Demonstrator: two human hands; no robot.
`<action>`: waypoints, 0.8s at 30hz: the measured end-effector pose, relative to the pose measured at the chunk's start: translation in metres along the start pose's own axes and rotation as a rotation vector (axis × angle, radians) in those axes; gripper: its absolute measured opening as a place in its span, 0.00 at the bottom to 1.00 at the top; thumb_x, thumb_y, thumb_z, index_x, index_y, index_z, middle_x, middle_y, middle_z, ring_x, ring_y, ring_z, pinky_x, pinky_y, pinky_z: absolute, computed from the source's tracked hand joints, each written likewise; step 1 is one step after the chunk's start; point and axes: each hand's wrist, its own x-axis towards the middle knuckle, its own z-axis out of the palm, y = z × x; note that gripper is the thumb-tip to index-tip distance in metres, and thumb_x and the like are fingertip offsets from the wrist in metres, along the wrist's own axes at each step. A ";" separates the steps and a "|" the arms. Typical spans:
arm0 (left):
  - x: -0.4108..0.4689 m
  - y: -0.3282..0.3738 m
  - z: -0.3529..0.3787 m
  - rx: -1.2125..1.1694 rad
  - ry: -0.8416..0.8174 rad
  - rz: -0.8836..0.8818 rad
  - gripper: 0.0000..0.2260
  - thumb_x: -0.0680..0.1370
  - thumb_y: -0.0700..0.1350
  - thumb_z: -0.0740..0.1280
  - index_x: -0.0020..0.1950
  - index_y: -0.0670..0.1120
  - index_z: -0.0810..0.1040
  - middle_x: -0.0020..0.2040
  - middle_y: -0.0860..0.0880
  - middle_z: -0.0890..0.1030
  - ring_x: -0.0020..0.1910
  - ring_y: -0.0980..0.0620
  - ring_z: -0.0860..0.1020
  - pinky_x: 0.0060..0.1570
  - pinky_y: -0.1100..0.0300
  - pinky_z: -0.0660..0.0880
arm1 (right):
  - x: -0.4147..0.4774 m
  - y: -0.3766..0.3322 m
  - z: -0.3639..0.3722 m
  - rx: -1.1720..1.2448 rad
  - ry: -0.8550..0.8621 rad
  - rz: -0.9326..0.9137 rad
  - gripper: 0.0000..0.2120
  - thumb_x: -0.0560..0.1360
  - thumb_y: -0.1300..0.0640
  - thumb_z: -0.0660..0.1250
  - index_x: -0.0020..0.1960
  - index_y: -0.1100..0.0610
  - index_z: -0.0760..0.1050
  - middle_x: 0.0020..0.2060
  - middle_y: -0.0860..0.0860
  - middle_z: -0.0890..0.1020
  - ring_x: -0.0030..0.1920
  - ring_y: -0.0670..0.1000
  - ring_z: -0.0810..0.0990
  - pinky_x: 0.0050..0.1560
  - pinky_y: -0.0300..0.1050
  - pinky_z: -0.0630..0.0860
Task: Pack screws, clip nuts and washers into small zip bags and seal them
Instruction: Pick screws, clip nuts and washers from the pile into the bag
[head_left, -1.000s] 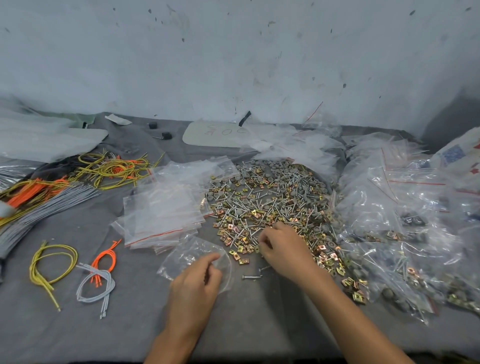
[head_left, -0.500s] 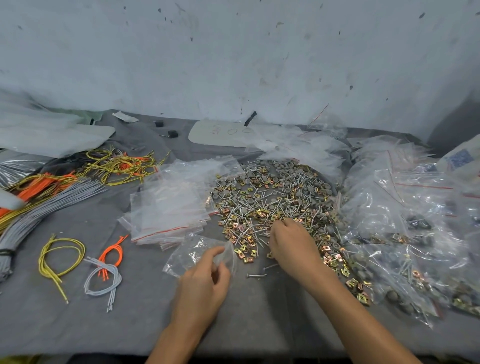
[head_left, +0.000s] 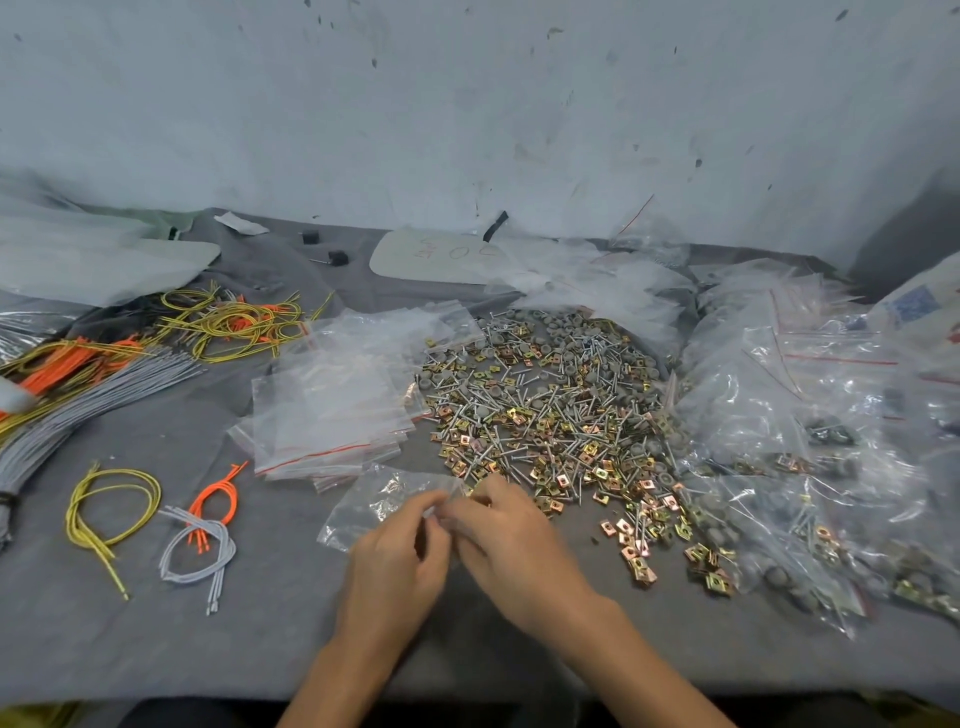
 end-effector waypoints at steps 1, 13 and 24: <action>0.000 0.000 -0.001 0.007 0.016 -0.003 0.10 0.76 0.45 0.66 0.55 0.51 0.83 0.36 0.52 0.82 0.37 0.50 0.78 0.34 0.65 0.69 | -0.002 0.003 -0.002 0.049 0.029 0.021 0.10 0.81 0.53 0.65 0.60 0.49 0.80 0.47 0.48 0.72 0.48 0.49 0.73 0.49 0.43 0.72; 0.000 -0.003 0.002 0.075 -0.022 -0.008 0.14 0.74 0.50 0.60 0.53 0.52 0.84 0.32 0.51 0.81 0.30 0.52 0.77 0.30 0.58 0.73 | -0.026 0.041 -0.021 -0.100 -0.183 0.289 0.06 0.81 0.47 0.63 0.51 0.48 0.73 0.48 0.41 0.74 0.51 0.47 0.74 0.53 0.49 0.74; 0.001 -0.001 0.001 0.101 -0.033 0.006 0.13 0.72 0.43 0.66 0.53 0.52 0.84 0.32 0.51 0.81 0.34 0.51 0.76 0.32 0.56 0.71 | -0.030 0.030 -0.021 -0.125 -0.196 0.336 0.06 0.83 0.45 0.58 0.52 0.47 0.68 0.51 0.42 0.70 0.54 0.47 0.70 0.56 0.47 0.71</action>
